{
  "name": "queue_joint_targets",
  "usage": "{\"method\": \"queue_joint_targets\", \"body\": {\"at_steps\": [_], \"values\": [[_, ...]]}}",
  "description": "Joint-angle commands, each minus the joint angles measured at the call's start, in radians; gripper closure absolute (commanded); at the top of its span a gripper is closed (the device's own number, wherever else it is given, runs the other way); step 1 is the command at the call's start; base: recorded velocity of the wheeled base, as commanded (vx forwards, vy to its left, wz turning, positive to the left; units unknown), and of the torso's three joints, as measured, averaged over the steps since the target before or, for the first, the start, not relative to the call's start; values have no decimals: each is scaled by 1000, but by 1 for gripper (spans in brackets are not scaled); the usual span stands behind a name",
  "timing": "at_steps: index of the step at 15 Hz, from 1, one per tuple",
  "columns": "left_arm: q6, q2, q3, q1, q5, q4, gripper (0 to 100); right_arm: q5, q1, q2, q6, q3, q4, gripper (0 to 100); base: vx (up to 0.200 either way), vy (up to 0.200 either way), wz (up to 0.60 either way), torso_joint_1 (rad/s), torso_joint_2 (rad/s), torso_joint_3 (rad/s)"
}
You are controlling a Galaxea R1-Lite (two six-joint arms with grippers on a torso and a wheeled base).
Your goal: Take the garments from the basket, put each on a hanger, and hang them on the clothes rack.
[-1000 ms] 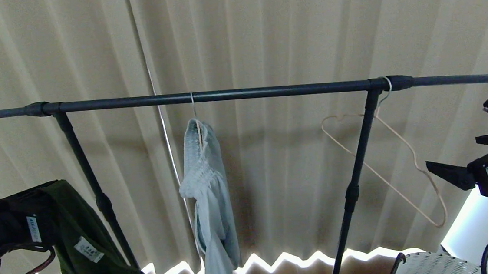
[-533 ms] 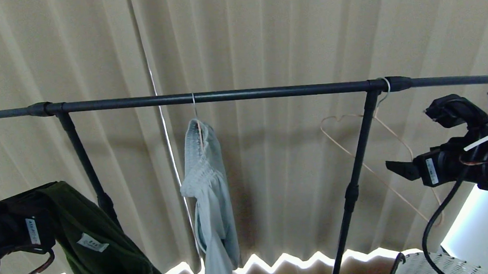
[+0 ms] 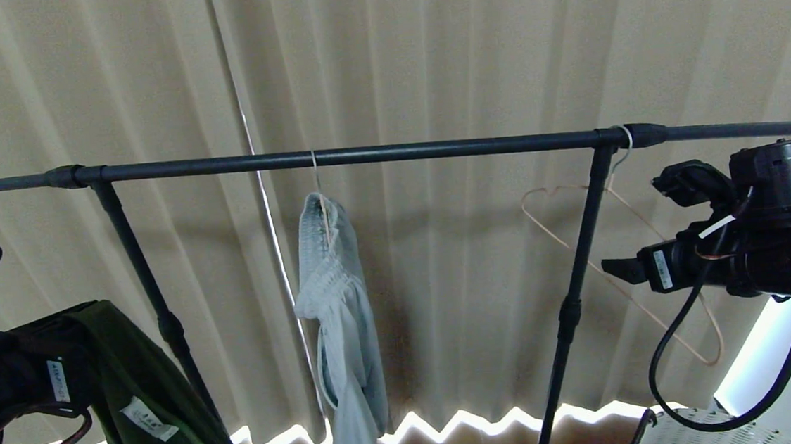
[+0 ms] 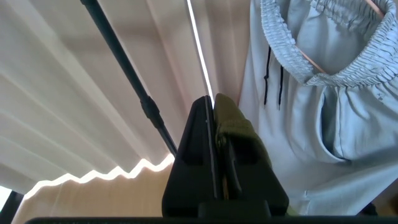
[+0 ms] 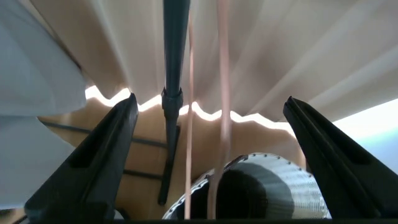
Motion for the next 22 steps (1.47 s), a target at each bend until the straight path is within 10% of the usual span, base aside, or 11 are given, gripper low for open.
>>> {"method": "queue_joint_targets", "body": {"at_steps": [1, 2, 3, 22], "values": [[0, 2, 1, 0, 0, -1, 100, 0, 0, 11, -1, -2, -1, 0, 0, 0, 0, 0, 0, 0], [0, 2, 1, 0, 0, -1, 100, 0, 0, 11, -1, -2, -1, 0, 0, 0, 0, 0, 0, 0], [0, 2, 1, 0, 0, -1, 100, 0, 0, 10, -1, -2, -1, 100, 0, 0, 0, 0, 0, 0], [1, -1, 21, 5, 3, -2, 100, -8, -10, -196, 76, 84, -4, 100, 0, 0, 0, 0, 0, 0]]}}
